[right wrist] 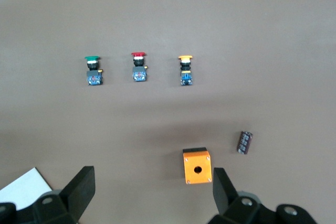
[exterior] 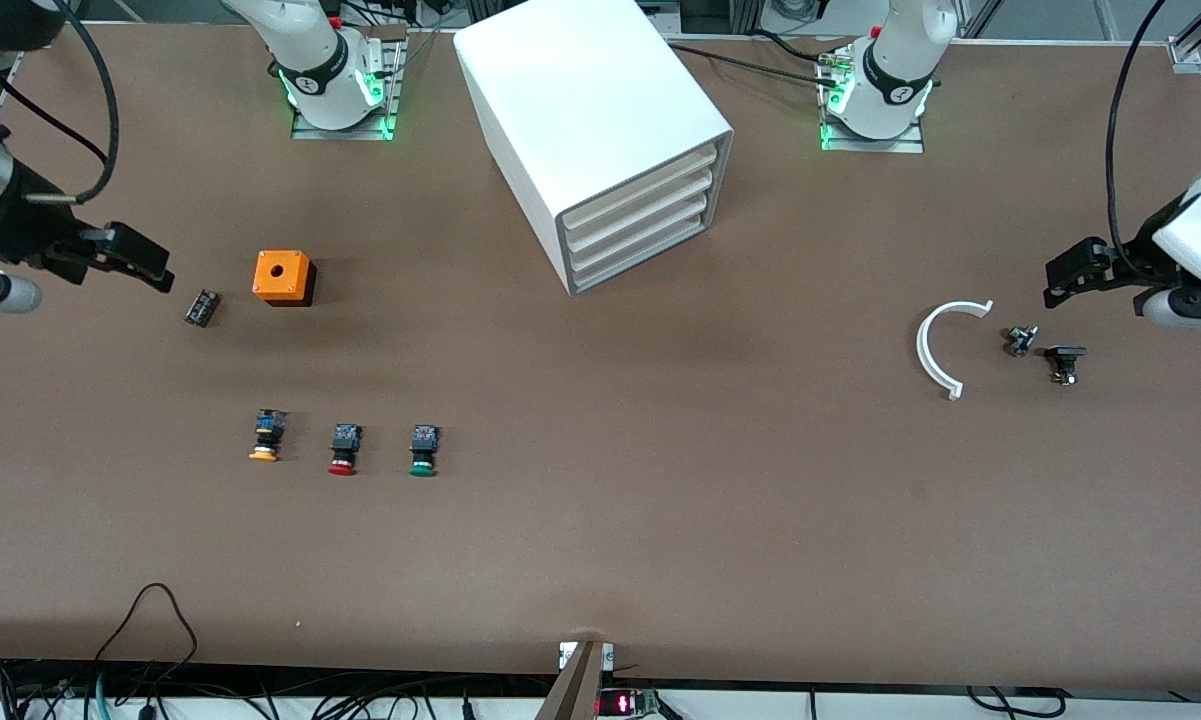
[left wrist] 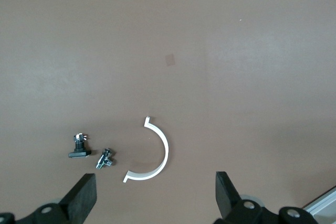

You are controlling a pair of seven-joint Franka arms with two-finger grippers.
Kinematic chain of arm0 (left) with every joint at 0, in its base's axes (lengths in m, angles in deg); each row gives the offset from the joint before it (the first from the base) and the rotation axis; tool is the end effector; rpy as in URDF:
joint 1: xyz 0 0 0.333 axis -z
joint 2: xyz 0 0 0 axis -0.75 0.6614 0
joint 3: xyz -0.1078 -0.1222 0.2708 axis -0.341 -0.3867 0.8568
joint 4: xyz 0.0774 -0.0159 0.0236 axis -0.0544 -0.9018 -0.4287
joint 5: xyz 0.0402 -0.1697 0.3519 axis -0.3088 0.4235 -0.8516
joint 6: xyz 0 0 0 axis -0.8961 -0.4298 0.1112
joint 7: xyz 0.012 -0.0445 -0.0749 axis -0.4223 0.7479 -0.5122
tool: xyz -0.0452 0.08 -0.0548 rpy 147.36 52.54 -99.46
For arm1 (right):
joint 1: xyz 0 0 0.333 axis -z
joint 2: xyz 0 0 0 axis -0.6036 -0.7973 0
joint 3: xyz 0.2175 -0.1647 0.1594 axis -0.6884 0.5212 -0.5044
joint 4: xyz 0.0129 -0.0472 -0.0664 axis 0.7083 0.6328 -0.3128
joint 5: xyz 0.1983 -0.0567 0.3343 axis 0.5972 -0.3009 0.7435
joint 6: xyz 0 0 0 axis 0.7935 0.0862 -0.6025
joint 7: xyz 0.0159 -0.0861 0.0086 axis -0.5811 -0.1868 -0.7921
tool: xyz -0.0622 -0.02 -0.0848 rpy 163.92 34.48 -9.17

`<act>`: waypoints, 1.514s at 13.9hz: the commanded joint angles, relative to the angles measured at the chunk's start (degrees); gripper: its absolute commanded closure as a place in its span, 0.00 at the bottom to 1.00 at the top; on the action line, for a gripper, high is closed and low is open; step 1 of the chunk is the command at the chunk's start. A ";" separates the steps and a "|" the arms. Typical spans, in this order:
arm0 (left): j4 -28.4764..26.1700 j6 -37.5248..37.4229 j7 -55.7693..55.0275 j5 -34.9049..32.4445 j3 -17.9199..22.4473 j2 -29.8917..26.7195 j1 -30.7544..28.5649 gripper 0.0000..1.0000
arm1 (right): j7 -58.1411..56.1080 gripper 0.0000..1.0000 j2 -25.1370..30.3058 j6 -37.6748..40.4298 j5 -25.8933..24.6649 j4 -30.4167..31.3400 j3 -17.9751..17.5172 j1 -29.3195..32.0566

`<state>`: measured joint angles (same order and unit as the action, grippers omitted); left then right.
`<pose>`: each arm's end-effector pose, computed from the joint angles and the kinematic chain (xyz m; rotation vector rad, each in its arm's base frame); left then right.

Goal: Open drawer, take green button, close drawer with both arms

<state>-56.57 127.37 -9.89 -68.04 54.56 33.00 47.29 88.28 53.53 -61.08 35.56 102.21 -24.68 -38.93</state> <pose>0.5774 -0.0022 0.5820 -3.1199 0.1536 -0.0780 0.5852 0.0501 0.6216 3.1311 -0.1583 0.0160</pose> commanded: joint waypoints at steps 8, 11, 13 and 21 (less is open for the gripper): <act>-3.35 -4.40 1.03 0.38 0.54 -3.81 1.30 0.00 | 1.57 0.01 4.51 2.98 1.36 2.57 -0.25 0.40; -2.83 -4.49 1.38 0.38 0.54 -3.81 1.21 0.00 | 1.22 0.01 4.34 2.80 1.09 2.30 -0.51 0.31; -1.43 -5.37 1.29 0.29 0.37 -3.46 1.30 0.01 | 1.30 0.01 3.99 2.72 1.44 2.30 -0.69 0.22; -0.98 -5.37 1.47 0.73 0.28 -2.84 1.39 0.01 | 0.69 0.01 3.81 2.89 1.62 2.30 -0.60 0.31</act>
<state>-58.84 123.26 -9.67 -68.03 54.60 29.77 48.94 89.14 56.45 -58.06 36.22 103.50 -25.03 -38.88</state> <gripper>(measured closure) 0.004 0.004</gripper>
